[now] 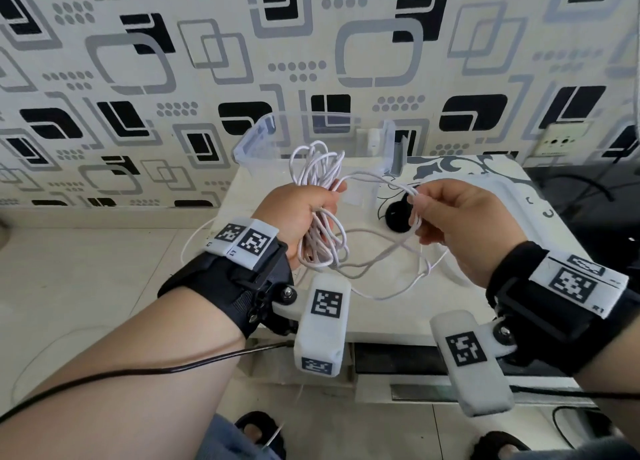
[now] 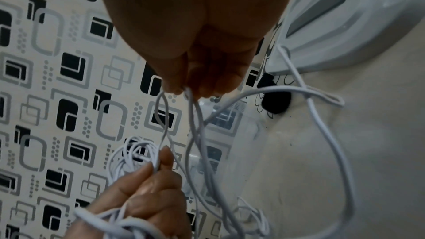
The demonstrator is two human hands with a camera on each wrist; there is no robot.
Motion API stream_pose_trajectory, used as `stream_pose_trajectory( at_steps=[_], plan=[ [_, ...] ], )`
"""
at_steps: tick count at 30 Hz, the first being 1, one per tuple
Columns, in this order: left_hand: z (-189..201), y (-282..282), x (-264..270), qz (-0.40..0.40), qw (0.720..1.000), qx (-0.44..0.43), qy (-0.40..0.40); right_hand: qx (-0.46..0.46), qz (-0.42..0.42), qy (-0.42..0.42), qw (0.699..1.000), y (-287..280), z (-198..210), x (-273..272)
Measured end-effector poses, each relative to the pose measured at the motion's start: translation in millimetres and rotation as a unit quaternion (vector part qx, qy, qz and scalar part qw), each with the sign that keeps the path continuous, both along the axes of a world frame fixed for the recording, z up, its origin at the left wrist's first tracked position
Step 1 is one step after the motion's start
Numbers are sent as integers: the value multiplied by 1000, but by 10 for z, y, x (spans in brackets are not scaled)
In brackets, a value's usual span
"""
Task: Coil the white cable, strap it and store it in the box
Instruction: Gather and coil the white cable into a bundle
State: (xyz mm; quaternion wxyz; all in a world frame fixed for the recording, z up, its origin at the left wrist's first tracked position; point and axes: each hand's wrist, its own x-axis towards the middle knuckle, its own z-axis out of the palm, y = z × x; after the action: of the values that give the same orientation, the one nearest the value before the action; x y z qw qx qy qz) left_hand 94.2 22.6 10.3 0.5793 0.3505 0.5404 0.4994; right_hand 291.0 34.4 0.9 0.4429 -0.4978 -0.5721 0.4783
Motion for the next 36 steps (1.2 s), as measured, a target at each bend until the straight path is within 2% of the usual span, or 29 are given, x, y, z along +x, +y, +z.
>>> stream_pose_trajectory(
  at_steps=[4,8,14,22,26,28,31,36],
  plan=[
    [6,-1,5,-12,999,-8,-39,-53,24,68,996,2,22,-18],
    [28,-27,28,-68,996,20,-61,-106,26,111,988,-12,56,-30],
    [52,-83,88,-89,990,76,-81,-98,8,39,994,-19,69,-7],
    [48,-69,102,-53,993,82,-60,-35,12,30,999,-65,107,-30],
    [49,-69,117,-65,993,81,-63,32,-6,-107,994,-93,74,-44],
    [43,-70,121,-73,992,80,-60,39,-16,-127,991,-87,48,-58],
    [36,-67,116,-72,992,82,-56,8,-22,-92,995,-82,54,-64],
    [20,-71,149,-71,992,86,-63,-62,27,49,997,-77,92,-71]
  ],
)
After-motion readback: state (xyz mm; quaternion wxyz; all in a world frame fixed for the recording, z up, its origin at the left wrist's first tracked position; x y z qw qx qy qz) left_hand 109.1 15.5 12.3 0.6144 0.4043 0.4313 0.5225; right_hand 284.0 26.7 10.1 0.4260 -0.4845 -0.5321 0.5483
